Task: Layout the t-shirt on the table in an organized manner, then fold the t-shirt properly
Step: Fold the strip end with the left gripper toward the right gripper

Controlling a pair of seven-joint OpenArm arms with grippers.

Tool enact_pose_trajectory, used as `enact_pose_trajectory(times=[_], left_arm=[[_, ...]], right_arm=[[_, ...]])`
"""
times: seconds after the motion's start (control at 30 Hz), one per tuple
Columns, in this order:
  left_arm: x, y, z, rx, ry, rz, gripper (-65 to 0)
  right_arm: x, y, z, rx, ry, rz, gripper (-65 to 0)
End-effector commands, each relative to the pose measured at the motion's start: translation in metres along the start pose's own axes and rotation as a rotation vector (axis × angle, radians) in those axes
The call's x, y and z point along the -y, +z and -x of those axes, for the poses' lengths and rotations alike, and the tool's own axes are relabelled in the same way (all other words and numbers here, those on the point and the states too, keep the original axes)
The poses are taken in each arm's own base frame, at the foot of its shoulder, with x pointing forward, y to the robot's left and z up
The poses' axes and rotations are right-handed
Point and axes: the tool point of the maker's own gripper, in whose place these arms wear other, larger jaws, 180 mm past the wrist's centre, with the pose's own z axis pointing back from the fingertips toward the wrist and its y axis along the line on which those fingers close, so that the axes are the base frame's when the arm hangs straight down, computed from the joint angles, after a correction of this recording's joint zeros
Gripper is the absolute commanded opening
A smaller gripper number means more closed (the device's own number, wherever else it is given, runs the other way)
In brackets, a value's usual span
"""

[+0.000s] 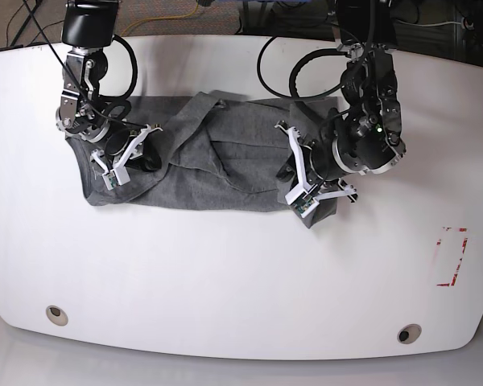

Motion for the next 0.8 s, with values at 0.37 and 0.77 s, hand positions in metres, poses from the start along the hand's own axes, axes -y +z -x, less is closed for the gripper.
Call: enact_pose_trajectory(times=[0.37, 0.77], left_arm=[[0.001, -0.007, -0.014, 0.032, -0.005, 0.027, -60.6], [0.026, -0.021, -0.020, 0.032, -0.016, 0.098, -60.6]], right_arm=[[0.001, -0.001, 0.016, -0.088, 0.023, 0.014, -56.6], [0.001, -0.001, 0.016, -0.087, 0.022, 0.013, -56.6]])
